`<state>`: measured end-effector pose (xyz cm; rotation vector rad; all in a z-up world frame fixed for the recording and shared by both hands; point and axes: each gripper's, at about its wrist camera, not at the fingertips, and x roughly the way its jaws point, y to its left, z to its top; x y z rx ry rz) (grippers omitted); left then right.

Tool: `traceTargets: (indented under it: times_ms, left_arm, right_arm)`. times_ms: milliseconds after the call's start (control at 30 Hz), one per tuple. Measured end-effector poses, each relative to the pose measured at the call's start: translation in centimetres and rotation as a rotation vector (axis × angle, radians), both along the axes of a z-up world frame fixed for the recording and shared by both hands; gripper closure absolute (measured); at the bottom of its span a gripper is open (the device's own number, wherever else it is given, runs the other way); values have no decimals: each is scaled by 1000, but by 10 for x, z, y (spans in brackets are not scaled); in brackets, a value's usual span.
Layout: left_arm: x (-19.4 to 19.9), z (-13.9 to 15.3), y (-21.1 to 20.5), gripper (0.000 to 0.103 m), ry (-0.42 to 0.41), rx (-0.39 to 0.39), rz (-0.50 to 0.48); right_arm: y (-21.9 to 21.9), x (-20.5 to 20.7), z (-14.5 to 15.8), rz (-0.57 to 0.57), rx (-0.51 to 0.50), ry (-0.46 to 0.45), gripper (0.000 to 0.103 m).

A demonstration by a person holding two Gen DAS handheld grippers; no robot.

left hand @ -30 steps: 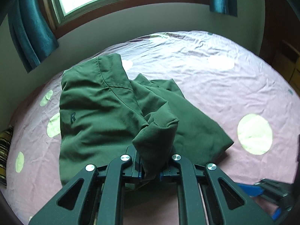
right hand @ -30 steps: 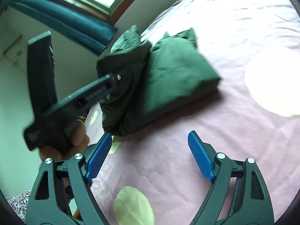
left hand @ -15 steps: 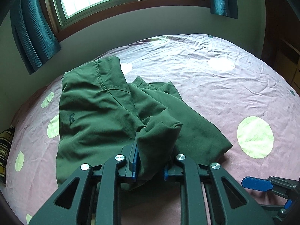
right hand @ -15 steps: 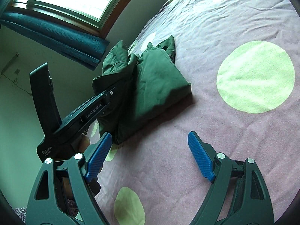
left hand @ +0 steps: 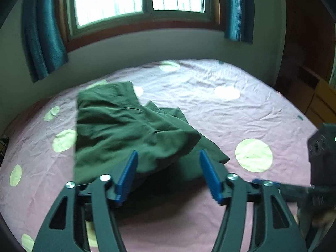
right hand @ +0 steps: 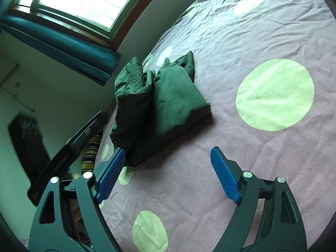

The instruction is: Fold small clothes

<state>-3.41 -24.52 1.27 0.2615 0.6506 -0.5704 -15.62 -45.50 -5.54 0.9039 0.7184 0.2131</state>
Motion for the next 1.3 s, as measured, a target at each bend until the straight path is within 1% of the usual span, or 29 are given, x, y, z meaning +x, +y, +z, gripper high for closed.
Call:
traceTargets:
  times_ms: [100, 200, 267, 333, 400, 500, 533, 600, 667, 733, 800, 833, 900, 967, 1033, 1067, 1100, 1133, 1167, 1200, 1300]
  left_arm:
    - [-8, 0, 36, 33, -30, -15, 18]
    - [-6, -14, 76, 32, -22, -14, 71]
    - [0, -30, 97, 31, -3, -4, 113]
    - [10, -46, 108, 31, 16, 32, 157]
    - [21, -60, 115, 31, 51, 49, 183]
    - [40, -73, 124, 31, 96, 41, 235]
    - [46, -76, 127, 31, 110, 32, 252]
    - [51, -80, 130, 31, 128, 19, 267]
    - [54, -82, 132, 31, 146, 0, 264]
    - [53, -85, 133, 31, 147, -2, 259]
    - [53, -88, 133, 30, 151, 0, 251]
    - [53, -89, 133, 30, 159, 3, 249]
    - [55, -93, 134, 30, 174, 8, 255]
    - [60, -99, 139, 30, 204, 1, 268]
    - [65, -103, 144, 28, 248, -23, 276]
    - [67, -104, 146, 28, 265, -37, 278]
    - [68, -104, 148, 28, 280, -49, 277]
    - [69, -104, 150, 28, 292, -58, 276]
    - [69, -104, 151, 28, 294, -62, 276]
    - [68, -103, 151, 28, 291, -65, 276]
    - [63, -98, 150, 28, 271, -71, 260]
  right_arm:
    - [6, 4, 9, 15, -9, -10, 19]
    - [13, 15, 18, 34, -12, -21, 19]
    - [17, 26, 24, 44, -15, -23, 19]
    - [20, 45, 35, 51, -26, -31, 19]
    - [21, 70, 45, 81, -24, -25, 19]
    - [25, 113, 58, 131, -52, 12, 19]
    - [29, 131, 60, 161, -89, 39, 19]
    - [35, 159, 57, 191, -159, 101, 19]
    - [36, 180, 49, 201, -191, 162, 19]
    - [35, 198, 37, 218, -149, 204, 19]
    - [40, 212, 28, 262, -96, 222, 19]
    - [43, 215, 28, 272, -89, 224, 19]
    - [51, 226, 27, 321, -92, 235, 19]
    - [61, 235, 28, 356, -136, 257, 20]
    - [75, 241, 28, 393, -222, 287, 44]
    - [79, 243, 29, 403, -249, 295, 67]
    - [83, 244, 30, 420, -257, 296, 78]
    - [86, 243, 34, 421, -280, 289, 81]
    - [89, 241, 40, 425, -308, 272, 88]
    - [93, 237, 48, 430, -324, 241, 92]
    - [92, 221, 77, 417, -312, 133, 95]
